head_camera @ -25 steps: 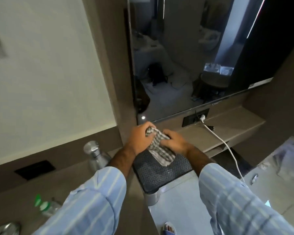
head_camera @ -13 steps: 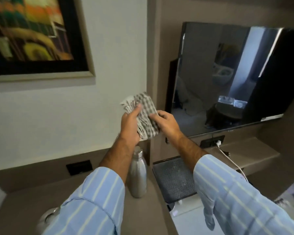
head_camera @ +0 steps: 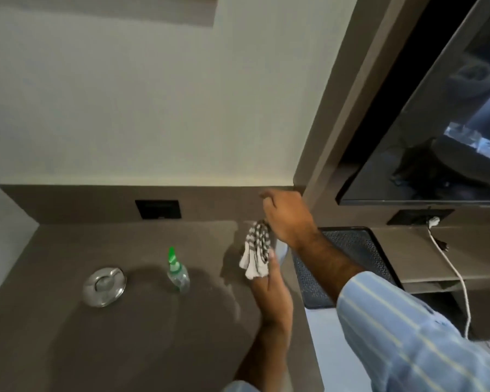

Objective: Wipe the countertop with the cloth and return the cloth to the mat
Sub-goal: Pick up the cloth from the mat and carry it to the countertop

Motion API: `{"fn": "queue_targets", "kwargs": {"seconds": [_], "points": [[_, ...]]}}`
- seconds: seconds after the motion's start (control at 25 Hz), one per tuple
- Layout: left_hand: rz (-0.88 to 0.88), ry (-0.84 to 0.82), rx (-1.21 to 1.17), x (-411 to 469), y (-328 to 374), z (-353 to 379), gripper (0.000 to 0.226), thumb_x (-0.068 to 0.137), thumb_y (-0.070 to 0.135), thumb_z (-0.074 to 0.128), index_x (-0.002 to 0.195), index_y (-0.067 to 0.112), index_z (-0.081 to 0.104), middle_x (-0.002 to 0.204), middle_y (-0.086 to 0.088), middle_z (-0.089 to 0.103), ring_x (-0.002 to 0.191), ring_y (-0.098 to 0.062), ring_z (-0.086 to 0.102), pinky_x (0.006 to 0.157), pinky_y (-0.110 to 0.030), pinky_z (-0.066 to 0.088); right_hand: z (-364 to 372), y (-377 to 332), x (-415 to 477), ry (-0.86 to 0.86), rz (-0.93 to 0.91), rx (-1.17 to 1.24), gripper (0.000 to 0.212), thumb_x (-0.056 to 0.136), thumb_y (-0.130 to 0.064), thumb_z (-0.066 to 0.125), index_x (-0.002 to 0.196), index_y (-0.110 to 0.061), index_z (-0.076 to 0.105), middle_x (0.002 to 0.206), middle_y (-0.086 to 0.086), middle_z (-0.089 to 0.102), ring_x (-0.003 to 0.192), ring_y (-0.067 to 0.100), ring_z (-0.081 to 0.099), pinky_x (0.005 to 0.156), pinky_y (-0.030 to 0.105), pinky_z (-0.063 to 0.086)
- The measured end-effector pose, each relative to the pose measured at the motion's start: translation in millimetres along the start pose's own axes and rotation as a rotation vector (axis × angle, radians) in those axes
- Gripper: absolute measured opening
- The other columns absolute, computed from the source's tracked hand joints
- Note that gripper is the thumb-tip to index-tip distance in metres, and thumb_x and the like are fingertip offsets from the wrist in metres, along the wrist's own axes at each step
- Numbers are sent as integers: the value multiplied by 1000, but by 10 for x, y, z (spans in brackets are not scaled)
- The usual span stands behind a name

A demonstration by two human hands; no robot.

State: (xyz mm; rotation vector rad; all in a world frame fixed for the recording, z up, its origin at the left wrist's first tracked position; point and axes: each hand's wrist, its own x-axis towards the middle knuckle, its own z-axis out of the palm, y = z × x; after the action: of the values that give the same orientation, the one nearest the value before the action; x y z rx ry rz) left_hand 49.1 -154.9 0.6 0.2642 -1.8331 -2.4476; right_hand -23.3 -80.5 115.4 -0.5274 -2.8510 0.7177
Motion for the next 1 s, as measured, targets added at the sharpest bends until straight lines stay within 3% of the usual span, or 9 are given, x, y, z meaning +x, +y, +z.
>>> {"fn": "queue_targets", "kwargs": {"seconds": [0.12, 0.28, 0.4, 0.52, 0.6, 0.64, 0.72, 0.92, 1.0], "points": [[-99, 103, -58, 116, -214, 15, 42, 101, 3, 53, 143, 7, 46, 143, -2, 54, 125, 5, 54, 113, -27, 39, 29, -42, 5, 60, 2, 16, 47, 101, -24, 37, 116, -8, 78, 121, 15, 80, 114, 33, 72, 106, 45, 55], [45, -12, -139, 63, -107, 85, 35, 99, 28, 57, 131, 44, 54, 135, 32, 57, 130, 3, 52, 103, -6, 38, 26, -47, 48, 68, 43, 40, 48, 102, -24, 35, 114, -7, 78, 117, 15, 79, 106, 32, 73, 101, 45, 58], [-49, 115, -67, 101, -315, 41, 36, 101, 15, 56, 126, 39, 53, 139, 9, 58, 120, 14, 54, 97, 1, 37, 10, -72, 20, 62, 76, 29, 47, 104, -24, 35, 116, -7, 77, 120, 17, 78, 112, 33, 71, 103, 46, 56], [-199, -31, -20, -4, -510, 120, 41, 102, 39, 52, 136, 16, 55, 144, -9, 56, 136, -15, 52, 114, -29, 41, 18, -88, 17, 70, 95, 56, 47, 106, -25, 34, 119, -6, 75, 119, 15, 78, 110, 29, 71, 104, 46, 57], [-241, -107, 143, -81, -491, 102, 42, 103, 44, 50, 129, 12, 60, 133, -15, 61, 133, -35, 53, 113, -48, 44, 15, -104, 0, 59, 101, 58, 47, 107, -25, 33, 119, -5, 74, 119, 15, 77, 110, 28, 71, 104, 46, 57], [-173, -6, 193, 18, -465, 120, 36, 104, 30, 53, 132, 8, 57, 135, -18, 60, 132, -35, 54, 114, -45, 42, 4, -116, 0, 60, 103, 51, 47, 107, -25, 33, 118, -5, 74, 118, 15, 77, 110, 29, 71, 104, 47, 57], [-82, 180, 107, 357, -287, 198, 38, 101, 15, 57, 137, 4, 54, 139, -20, 59, 125, -21, 56, 110, -19, 42, 13, -111, -13, 76, 112, 48, 46, 106, -24, 34, 116, -5, 75, 117, 15, 78, 110, 31, 70, 103, 47, 56], [-50, -3, 45, 362, -14, 182, 36, 99, 22, 53, 135, 19, 57, 124, 18, 65, 119, 2, 60, 97, -8, 46, 26, -99, -7, 98, 98, 90, 46, 102, -25, 34, 113, -7, 75, 115, 12, 79, 109, 29, 70, 101, 46, 56], [-157, -20, 150, 449, -51, -97, 33, 101, 24, 56, 133, 17, 60, 123, 14, 66, 122, -6, 61, 97, -5, 43, 9, -118, -15, 77, 96, 99, 46, 102, -24, 34, 114, -5, 75, 116, 13, 78, 109, 29, 70, 102, 46, 57]]}}
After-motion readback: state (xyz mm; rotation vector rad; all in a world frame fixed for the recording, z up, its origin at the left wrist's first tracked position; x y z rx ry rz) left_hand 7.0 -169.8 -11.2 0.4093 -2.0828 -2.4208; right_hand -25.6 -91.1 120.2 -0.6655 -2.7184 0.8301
